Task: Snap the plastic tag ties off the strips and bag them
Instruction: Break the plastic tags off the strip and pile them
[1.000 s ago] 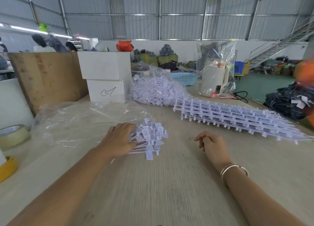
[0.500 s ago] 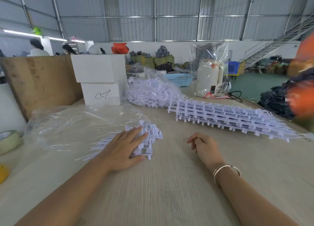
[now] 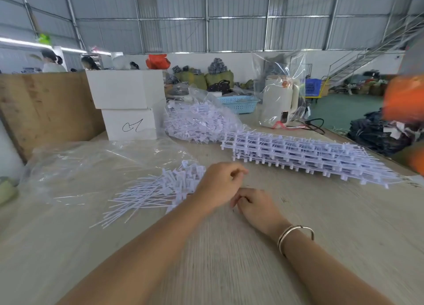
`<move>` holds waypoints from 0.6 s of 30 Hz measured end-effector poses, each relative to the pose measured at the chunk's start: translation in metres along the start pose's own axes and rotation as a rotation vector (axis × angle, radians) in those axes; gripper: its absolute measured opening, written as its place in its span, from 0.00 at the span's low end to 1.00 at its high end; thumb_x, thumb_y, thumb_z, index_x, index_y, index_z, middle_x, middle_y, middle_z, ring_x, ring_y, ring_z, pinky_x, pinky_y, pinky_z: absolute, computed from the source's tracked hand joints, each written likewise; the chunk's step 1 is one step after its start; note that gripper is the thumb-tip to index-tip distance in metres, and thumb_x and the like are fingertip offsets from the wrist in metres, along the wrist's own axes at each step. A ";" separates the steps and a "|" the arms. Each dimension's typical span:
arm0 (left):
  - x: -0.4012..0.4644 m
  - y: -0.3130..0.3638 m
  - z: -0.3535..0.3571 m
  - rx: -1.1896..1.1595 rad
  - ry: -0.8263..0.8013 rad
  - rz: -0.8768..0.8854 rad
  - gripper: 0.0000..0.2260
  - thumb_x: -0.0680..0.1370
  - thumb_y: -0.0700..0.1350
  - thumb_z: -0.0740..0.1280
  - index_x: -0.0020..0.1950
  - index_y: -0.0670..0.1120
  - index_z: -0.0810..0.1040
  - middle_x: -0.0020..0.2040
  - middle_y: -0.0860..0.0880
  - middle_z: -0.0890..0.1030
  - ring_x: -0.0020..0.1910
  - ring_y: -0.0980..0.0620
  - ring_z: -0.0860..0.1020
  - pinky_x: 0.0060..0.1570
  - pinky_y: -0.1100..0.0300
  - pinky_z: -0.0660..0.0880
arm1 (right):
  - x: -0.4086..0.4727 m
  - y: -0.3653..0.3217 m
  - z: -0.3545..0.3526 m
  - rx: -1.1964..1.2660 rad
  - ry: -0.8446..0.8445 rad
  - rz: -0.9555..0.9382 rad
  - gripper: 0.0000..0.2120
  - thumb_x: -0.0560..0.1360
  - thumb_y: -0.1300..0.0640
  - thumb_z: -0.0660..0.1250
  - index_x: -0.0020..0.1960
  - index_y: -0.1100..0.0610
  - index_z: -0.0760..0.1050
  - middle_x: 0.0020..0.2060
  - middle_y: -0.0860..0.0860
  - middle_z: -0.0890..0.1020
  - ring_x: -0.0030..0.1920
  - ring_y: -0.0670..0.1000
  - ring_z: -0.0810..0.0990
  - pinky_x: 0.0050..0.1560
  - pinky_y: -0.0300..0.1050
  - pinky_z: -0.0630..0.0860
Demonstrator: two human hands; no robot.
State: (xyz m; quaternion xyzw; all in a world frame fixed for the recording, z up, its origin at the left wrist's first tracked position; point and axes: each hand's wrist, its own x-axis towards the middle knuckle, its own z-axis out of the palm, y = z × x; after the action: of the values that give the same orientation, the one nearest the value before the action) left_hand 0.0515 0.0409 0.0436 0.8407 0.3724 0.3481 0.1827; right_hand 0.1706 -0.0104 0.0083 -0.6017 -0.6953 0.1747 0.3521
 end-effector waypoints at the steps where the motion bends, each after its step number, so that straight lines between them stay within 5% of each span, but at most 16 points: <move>1: 0.014 0.006 0.010 -0.127 0.000 -0.123 0.10 0.78 0.40 0.61 0.52 0.49 0.81 0.46 0.54 0.83 0.43 0.55 0.80 0.43 0.67 0.74 | 0.000 0.001 0.000 -0.025 -0.050 -0.003 0.17 0.73 0.65 0.58 0.34 0.47 0.75 0.30 0.42 0.77 0.31 0.44 0.73 0.34 0.34 0.67; 8: 0.088 0.010 0.062 -0.773 -0.002 -0.703 0.11 0.79 0.38 0.63 0.59 0.34 0.74 0.28 0.48 0.80 0.21 0.59 0.75 0.23 0.68 0.69 | 0.004 0.008 0.008 -0.106 -0.052 -0.011 0.10 0.75 0.60 0.58 0.45 0.58 0.78 0.49 0.56 0.83 0.50 0.57 0.78 0.40 0.41 0.62; 14: 0.114 0.016 0.075 -1.005 0.034 -0.850 0.14 0.78 0.47 0.66 0.56 0.37 0.76 0.40 0.44 0.80 0.30 0.55 0.78 0.20 0.69 0.70 | 0.011 0.012 0.009 0.031 0.063 0.124 0.06 0.74 0.62 0.59 0.42 0.60 0.75 0.48 0.61 0.82 0.49 0.60 0.79 0.41 0.45 0.68; 18: 0.117 0.023 0.070 -1.094 0.063 -0.902 0.11 0.80 0.41 0.63 0.59 0.36 0.75 0.43 0.45 0.79 0.18 0.59 0.75 0.16 0.71 0.64 | 0.011 0.013 0.008 0.044 0.082 0.133 0.07 0.74 0.61 0.58 0.38 0.53 0.69 0.46 0.59 0.82 0.46 0.59 0.78 0.39 0.42 0.65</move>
State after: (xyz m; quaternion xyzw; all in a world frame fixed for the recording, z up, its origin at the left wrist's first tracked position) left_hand 0.1696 0.1107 0.0607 0.3815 0.4611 0.3998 0.6943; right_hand 0.1738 0.0045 -0.0028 -0.6453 -0.6348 0.1883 0.3811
